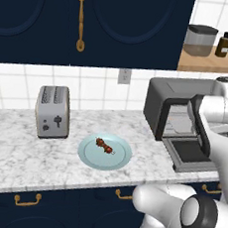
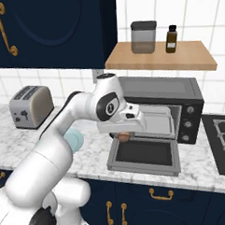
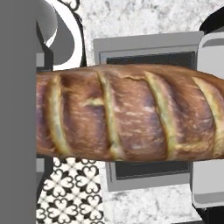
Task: Pick up the kebab skewer and baguette bread, and place them inside the toaster oven. Close the toaster oven door and start by setting the timer.
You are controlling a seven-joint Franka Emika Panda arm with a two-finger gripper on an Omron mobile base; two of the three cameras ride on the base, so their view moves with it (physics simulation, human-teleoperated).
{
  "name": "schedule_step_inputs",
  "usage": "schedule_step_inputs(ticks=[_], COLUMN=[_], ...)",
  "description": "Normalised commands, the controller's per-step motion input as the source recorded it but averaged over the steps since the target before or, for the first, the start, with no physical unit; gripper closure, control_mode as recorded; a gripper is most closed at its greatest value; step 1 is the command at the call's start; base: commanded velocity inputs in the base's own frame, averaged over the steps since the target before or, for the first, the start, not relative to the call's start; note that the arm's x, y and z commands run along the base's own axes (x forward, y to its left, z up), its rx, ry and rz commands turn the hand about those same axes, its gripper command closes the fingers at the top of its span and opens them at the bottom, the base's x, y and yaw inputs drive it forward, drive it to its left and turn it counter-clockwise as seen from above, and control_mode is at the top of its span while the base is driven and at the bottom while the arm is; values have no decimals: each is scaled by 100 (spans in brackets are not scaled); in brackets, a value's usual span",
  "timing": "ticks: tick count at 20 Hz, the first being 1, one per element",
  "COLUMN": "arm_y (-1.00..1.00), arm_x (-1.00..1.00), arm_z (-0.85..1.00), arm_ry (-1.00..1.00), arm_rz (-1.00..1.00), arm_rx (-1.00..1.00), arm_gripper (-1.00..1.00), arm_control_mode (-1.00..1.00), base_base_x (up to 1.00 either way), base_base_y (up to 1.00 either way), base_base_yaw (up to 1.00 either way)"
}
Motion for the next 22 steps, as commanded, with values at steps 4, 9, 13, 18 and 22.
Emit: schedule_step_inputs(ticks=[4, 9, 13, 18, 22], arm_y=[-1, -12, 0, 0, 1], arm_x=[35, 32, 30, 28, 33], arm_z=[-9, -1, -8, -5, -6], arm_ry=[0, 0, 0, 0, 0], arm_rz=[0, 0, 0, 1, 5], arm_rx=[-3, 1, 6, 8, 6], arm_gripper=[100, 100, 100, 100, 100], arm_control_mode=[-100, -100, -100, -100, -100], base_base_x=[0, 0, 0, 0, 0], base_base_y=[0, 0, 0, 0, 0], base_base_yaw=[0, 0, 0, 0, 0])
